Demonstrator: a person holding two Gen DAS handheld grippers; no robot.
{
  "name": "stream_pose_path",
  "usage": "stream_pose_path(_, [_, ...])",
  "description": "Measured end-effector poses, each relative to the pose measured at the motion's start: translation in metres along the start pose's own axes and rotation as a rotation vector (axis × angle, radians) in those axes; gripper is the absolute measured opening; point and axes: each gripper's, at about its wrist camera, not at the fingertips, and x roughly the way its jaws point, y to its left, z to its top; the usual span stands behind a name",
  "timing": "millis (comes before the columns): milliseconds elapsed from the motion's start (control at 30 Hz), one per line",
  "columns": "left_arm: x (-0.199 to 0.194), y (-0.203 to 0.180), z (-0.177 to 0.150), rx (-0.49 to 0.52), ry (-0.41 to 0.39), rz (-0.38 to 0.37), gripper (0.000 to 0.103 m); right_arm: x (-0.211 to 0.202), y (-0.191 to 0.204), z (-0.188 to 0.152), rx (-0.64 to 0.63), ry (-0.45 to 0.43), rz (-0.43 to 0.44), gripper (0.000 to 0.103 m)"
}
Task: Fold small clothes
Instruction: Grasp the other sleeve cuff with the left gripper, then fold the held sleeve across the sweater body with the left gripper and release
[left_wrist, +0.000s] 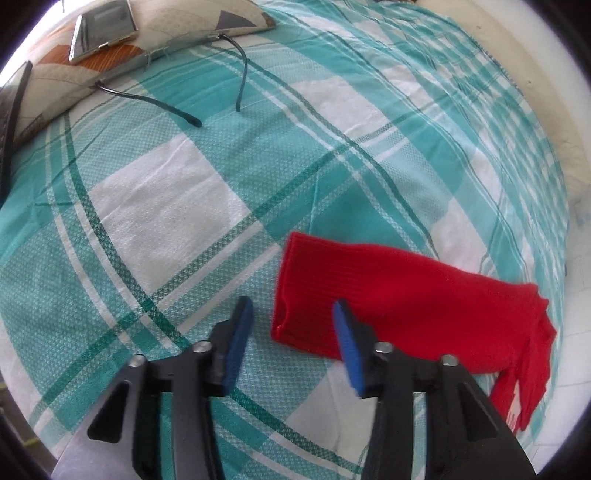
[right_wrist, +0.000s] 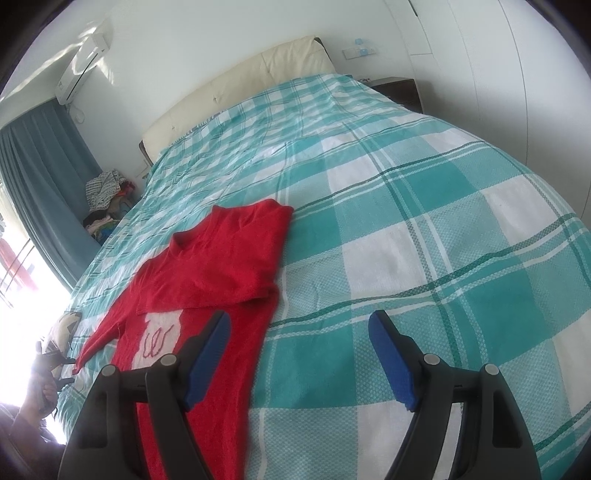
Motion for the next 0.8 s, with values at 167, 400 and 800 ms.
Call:
stream_pose_path(167, [-0.027,-0.027,-0.001,0.063,-0.072,0.008,0.003,-0.002,0.001,0.0,0.012,-0.002,0.018,0.076])
stream_pose_path(400, [-0.122,-0.176,-0.007,0.376,-0.255,-0.132,0.003,-0.003,0.004,0.002,0.013,-0.007,0.042,0.077])
stream_pose_path(800, [-0.131,-0.43,-0.143,0.812,-0.207,-0.377,0.003,-0.011,0.0,0.007,0.038,-0.032,0.077,0.077])
